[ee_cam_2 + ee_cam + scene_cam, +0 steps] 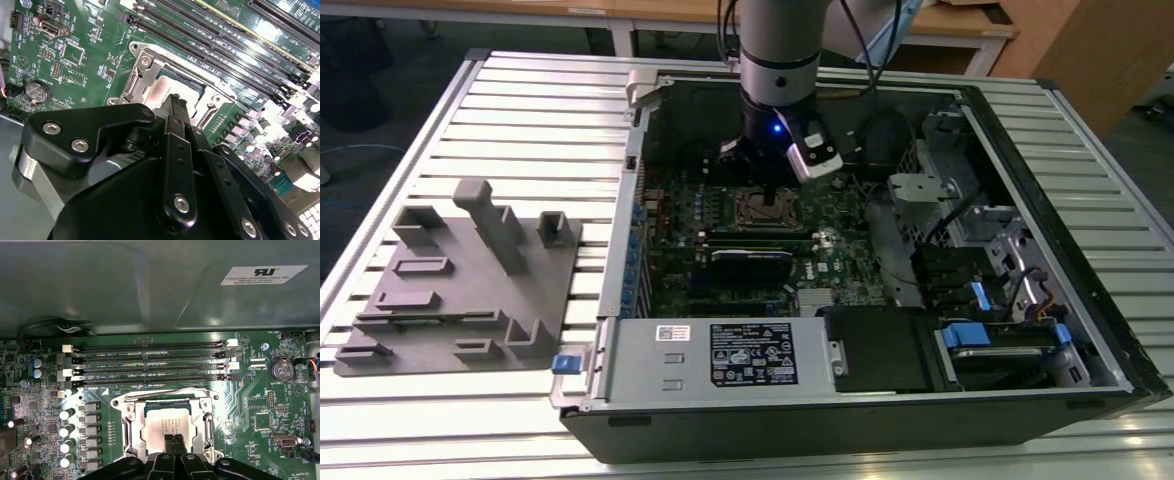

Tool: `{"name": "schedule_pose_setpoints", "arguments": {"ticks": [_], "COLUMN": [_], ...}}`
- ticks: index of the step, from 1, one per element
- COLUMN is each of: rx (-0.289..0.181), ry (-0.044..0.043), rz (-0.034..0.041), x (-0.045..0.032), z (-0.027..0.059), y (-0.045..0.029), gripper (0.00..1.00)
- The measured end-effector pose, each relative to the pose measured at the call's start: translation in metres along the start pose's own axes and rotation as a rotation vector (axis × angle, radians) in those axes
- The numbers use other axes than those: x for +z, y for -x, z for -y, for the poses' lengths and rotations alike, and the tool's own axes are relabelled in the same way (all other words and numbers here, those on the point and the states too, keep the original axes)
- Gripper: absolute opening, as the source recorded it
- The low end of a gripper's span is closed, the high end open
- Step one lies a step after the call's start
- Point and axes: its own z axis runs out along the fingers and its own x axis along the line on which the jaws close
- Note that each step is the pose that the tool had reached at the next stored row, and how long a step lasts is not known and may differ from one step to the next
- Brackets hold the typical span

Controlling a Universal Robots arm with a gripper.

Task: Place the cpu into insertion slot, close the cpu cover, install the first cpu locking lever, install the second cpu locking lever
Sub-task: 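Install the second cpu locking lever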

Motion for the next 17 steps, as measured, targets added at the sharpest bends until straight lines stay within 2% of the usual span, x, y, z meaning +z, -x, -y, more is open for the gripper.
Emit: {"name": "schedule_pose_setpoints", "arguments": {"ticks": [10,17], "rx": [0.0,0.0], "ry": [0.0,0.0001], "rz": [0.0,0.0], "x": [-0.0125,-0.0138], "z": [-0.0007,-0.0008], "y": [0.001,0.0011], "gripper": [0.11,0.11]}}
